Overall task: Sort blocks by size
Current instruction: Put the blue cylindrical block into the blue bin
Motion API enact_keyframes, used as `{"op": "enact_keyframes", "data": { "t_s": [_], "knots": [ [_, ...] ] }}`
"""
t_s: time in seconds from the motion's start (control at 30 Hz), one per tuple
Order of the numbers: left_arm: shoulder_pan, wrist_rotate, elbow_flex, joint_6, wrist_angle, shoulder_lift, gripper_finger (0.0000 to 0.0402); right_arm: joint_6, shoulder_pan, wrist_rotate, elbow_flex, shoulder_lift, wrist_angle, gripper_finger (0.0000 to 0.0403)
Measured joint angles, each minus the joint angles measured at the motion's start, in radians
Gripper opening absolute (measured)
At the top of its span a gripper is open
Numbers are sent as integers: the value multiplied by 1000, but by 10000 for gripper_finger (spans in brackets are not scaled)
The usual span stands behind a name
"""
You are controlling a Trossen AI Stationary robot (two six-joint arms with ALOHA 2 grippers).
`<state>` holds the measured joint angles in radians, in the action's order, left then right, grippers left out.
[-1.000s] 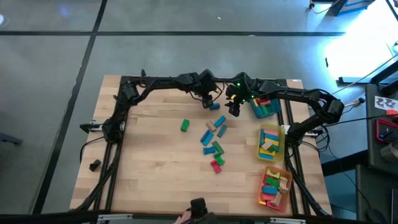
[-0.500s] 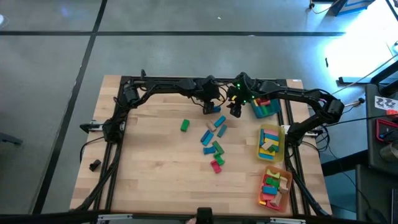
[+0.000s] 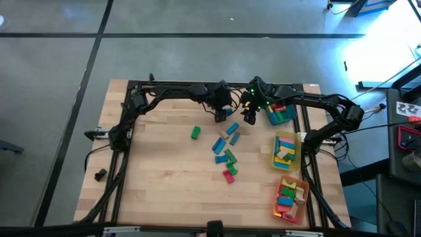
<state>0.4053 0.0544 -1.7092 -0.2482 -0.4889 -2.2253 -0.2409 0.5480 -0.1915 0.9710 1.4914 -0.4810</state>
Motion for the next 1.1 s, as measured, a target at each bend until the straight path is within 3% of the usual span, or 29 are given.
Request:
{"op": "enact_keyframes", "data": {
  "t_s": [0.5,0.83,1.1],
  "knots": [
    [0,-13,-8,114,-14,0,194,0,0,0,0,0,1,179],
    [5,10,-8,114,-58,0,194,0,0,-1,0,0,0,179],
    [44,17,-59,163,-64,0,194,0,0,-1,0,0,1,179]
  ]
}}
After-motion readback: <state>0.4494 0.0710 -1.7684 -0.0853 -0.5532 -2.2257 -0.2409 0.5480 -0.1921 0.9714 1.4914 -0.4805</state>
